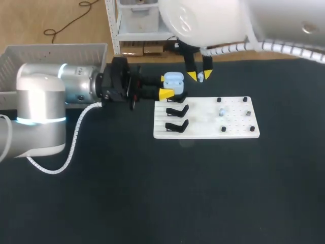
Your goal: Pick up each earbud case from the left stands, insert the matching earbuds, close the lid, and place the case in the box.
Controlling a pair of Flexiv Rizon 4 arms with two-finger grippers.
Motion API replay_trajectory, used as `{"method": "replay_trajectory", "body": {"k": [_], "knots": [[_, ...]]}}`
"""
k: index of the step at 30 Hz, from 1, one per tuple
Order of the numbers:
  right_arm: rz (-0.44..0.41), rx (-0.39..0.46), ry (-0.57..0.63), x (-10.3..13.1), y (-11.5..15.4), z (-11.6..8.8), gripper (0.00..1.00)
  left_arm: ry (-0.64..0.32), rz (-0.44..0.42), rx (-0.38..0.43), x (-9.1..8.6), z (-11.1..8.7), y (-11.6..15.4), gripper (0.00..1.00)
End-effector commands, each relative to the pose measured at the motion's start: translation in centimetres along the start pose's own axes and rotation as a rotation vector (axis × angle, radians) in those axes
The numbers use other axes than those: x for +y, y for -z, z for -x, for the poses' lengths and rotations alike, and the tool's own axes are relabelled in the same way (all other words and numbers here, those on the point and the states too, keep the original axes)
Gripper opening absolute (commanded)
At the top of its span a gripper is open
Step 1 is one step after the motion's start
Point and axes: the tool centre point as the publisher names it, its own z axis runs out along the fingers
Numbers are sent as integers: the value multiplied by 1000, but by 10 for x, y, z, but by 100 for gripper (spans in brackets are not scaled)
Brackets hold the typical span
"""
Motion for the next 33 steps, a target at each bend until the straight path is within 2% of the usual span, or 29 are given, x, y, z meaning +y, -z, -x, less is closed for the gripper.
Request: {"method": "replay_trajectory", "body": {"k": [1,7,24,27,33], "knots": [[-11,54,-41,10,2,8,0,-1,0,0,1,-4,-3,0],[-1,94,-104,17,-1,8,0,5,3,5,2,-9,-7,0],[14,95,-101,20,-2,7,0,12,15,-2,3,-11,-8,0],[6,90,-93,29,-4,5,0,12,15,-2,3,-11,-8,0],[-57,63,-151,41,-5,2,0,12,15,-2,3,-11,-8,0]]}}
